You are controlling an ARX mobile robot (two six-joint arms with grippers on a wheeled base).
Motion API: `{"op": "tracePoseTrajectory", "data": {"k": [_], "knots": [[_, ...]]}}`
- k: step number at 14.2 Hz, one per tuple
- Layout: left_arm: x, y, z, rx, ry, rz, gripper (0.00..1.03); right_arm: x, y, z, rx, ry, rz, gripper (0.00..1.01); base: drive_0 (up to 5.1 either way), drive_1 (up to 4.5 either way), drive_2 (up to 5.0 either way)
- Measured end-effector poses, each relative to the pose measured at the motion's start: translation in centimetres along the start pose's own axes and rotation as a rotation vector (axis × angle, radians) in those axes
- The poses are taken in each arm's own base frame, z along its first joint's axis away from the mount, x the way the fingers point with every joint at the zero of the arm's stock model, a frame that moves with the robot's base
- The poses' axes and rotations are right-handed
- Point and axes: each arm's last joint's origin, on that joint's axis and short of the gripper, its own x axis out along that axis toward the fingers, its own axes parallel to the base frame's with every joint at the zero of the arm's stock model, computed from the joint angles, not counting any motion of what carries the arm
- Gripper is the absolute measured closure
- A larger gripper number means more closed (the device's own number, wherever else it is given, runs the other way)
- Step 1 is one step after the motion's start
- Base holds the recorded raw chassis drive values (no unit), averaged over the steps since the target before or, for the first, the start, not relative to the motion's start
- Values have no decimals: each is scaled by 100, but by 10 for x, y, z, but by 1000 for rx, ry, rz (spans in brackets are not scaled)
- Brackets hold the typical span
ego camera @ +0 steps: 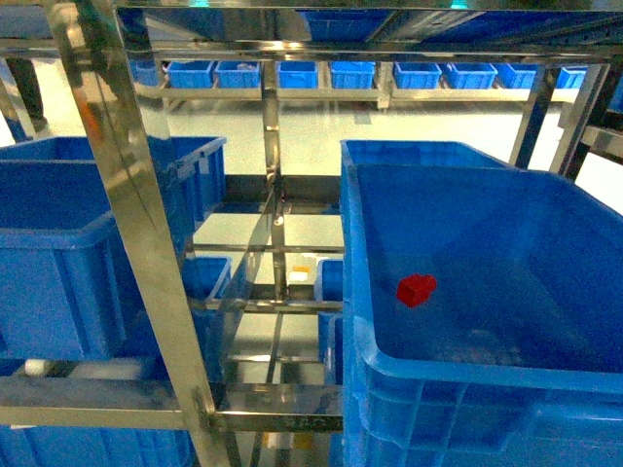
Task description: Pick red block from blue box to shelf
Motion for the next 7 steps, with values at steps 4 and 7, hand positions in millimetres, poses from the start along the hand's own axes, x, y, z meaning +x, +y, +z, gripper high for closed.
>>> {"op": "tracePoseTrajectory", "data": {"k": [4, 7], "knots": [[0, 0, 0, 0, 0, 0, 5, 0, 0, 0, 0, 0, 0, 3, 0, 0, 0], [0, 0, 0, 0, 0, 0, 5, 0, 0, 0, 0, 0, 0, 3, 0, 0, 0]]}}
